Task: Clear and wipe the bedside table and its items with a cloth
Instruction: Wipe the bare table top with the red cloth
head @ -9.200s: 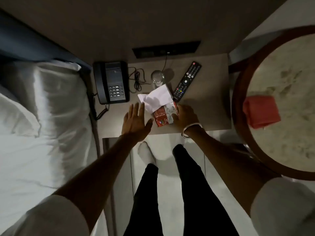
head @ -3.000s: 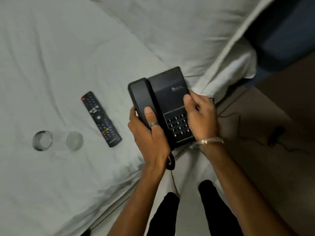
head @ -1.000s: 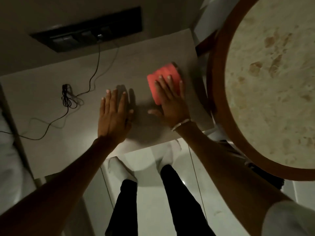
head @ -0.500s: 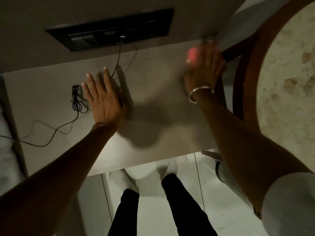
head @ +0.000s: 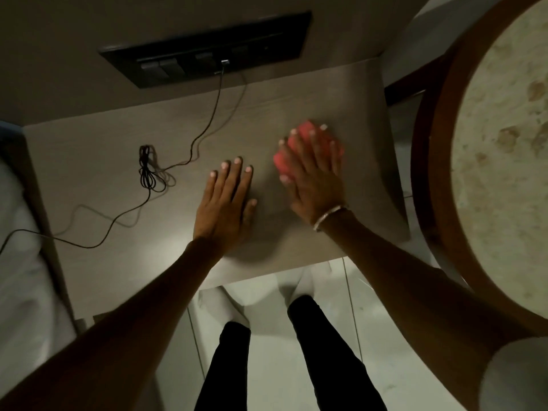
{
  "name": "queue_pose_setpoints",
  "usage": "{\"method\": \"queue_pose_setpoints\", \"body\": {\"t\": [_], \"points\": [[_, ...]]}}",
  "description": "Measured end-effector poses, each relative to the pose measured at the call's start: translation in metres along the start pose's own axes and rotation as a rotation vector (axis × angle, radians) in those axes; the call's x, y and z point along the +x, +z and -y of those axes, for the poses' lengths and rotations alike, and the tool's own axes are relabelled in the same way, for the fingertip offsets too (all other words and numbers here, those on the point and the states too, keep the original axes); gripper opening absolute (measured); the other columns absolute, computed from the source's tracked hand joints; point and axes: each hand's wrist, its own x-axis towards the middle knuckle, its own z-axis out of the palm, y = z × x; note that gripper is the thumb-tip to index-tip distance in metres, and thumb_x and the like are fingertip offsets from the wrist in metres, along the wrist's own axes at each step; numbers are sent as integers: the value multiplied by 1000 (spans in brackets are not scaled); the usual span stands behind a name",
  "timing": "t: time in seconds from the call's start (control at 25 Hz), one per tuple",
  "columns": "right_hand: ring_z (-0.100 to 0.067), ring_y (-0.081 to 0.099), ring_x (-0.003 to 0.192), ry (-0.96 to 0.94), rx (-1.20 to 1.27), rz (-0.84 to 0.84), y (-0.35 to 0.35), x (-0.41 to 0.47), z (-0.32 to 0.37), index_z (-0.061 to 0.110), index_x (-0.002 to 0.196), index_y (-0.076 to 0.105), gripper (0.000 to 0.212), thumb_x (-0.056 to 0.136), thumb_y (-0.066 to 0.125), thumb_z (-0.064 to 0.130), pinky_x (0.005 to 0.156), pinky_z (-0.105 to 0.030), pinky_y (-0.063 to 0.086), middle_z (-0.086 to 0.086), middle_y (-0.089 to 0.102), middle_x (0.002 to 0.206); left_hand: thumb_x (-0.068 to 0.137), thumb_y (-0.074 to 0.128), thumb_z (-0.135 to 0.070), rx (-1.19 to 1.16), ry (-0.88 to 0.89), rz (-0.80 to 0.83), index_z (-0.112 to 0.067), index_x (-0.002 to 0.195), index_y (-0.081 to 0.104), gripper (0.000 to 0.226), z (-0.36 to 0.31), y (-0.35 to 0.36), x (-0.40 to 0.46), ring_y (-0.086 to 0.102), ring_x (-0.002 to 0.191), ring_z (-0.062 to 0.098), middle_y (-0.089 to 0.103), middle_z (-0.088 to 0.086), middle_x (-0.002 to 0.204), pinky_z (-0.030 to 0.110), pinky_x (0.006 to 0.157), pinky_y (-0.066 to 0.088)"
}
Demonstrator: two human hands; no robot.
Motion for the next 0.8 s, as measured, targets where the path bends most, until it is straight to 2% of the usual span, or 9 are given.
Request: {"method": "queue_pose_setpoints", "body": {"t": [0.04, 0.16, 0.28, 0.32, 0.4, 0.44, 0.56, 0.6, 0.8], "points": [[-37, 14, 156, -28, -2, 2, 2, -15, -9, 29, 159, 23, 59, 103, 25, 49, 124, -62, 13, -5, 20, 169, 109, 34, -44, 2, -29, 5, -16, 167, 21, 65, -2, 4, -3, 11, 162, 36, 15, 13, 175, 52, 132, 8], [-38, 16, 156, 568, 80, -130, 2, -51, -10, 32, 159, 19, 59, 103, 25, 50, 122, -64, 16, -7, 20, 169, 110, 27, -52, 32, -97, -17, -22, 168, 13, 66, -1, 12, -9, 6, 163, 35, 10, 8, 176, 51, 132, 1], [-36, 13, 157, 28, 7, 51, 7, -109, -13, 34, 158, 19, 58, 103, 27, 48, 122, -63, 15, -6, 19, 169, 109, 25, -55, 7, -102, 23, -25, 168, 10, 68, -1, 12, -10, 5, 163, 35, 9, 8, 176, 52, 132, 0], [-36, 13, 157, 78, 2, 50, 5, -117, -25, 34, 158, 21, 58, 102, 26, 49, 122, -63, 17, -6, 20, 169, 109, 25, -56, 5, -105, 33, -26, 168, 10, 68, 0, 11, -12, 5, 163, 35, 9, 8, 176, 53, 132, 1], [-37, 13, 156, 484, -8, -19, -2, -120, -23, 31, 159, 20, 62, 101, 20, 52, 122, -63, 18, -8, 19, 169, 109, 25, -56, 6, -128, 42, -28, 168, 10, 67, 7, 9, -21, 3, 163, 35, 7, 8, 176, 54, 132, 2], [-38, 11, 156, 491, -39, 8, -1, -124, -13, 29, 160, 18, 63, 101, 18, 53, 122, -64, 18, -8, 16, 170, 109, 25, -56, 4, -139, 46, -29, 168, 10, 67, 11, 7, -26, 2, 163, 34, 6, 7, 177, 55, 131, 2], [-34, 15, 157, -199, -33, 111, 3, -127, 7, 30, 158, 27, 58, 103, 21, 48, 121, -62, 19, -2, 25, 168, 109, 27, -57, 20, -186, 55, -30, 168, 10, 67, 26, 2, -46, 2, 163, 34, 6, 7, 177, 56, 131, 3], [-32, 18, 156, -265, -18, 79, 0, -111, 3, 30, 157, 29, 58, 104, 20, 49, 122, -61, 20, -1, 28, 167, 109, 26, -58, 20, -211, 58, -30, 168, 10, 67, 34, -1, -51, 3, 163, 34, 6, 6, 177, 57, 131, 3], [-35, 20, 155, 337, 210, -91, 8, 27, 58, 16, 149, 42, 59, 97, 47, 45, 125, -58, 15, -8, 32, 164, 103, 15, -71, 29, -313, 85, -37, 167, 3, 73, 97, -21, -63, -4, 162, 39, 3, 7, 177, 68, 126, -4]]}}
